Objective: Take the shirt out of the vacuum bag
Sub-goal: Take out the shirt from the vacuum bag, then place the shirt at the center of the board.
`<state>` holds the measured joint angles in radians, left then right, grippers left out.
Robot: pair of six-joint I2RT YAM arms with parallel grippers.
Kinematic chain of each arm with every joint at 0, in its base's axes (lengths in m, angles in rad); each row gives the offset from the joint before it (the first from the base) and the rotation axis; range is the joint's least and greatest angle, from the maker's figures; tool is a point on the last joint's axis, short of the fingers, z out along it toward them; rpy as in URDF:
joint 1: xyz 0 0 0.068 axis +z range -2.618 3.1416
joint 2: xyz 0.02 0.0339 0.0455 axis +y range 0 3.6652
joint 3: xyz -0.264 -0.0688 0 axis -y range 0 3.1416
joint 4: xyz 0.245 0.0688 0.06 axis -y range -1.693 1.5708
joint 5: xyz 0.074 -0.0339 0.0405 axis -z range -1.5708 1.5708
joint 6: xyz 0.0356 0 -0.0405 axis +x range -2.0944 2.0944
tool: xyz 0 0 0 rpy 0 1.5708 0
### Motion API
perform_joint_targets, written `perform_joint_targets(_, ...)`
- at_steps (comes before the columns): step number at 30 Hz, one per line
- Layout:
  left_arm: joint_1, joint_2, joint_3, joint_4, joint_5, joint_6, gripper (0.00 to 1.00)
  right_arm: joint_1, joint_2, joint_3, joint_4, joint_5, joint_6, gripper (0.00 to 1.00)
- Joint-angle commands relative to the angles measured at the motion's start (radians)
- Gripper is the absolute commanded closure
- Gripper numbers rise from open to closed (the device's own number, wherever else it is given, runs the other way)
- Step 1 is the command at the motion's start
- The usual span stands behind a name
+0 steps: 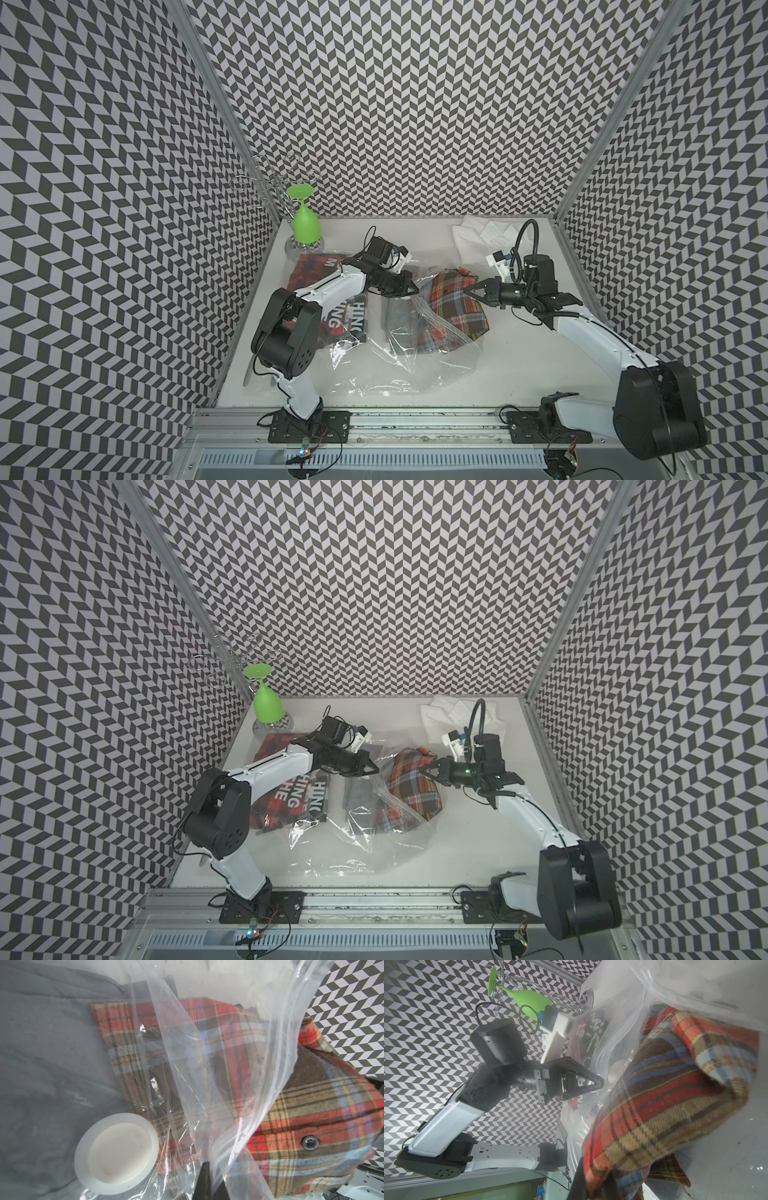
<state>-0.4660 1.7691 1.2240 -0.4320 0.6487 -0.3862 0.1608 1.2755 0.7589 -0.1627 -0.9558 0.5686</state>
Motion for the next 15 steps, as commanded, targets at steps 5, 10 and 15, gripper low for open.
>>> perform_joint_targets(5, 0.017, 0.01, -0.011, -0.019, -0.015, 0.018, 1.0, -0.042, -0.071, 0.075, -0.114, 0.055, -0.096, 1.0)
perform_joint_targets(10, 0.024, 0.014, -0.012, -0.028, -0.029, 0.033, 1.0, -0.129, -0.099, 0.136, -0.233, 0.089, -0.144, 1.0)
perform_joint_targets(15, 0.031, 0.022, -0.017, -0.024, -0.034, 0.039, 1.0, -0.236, -0.101, 0.215, -0.385, 0.139, -0.217, 1.0)
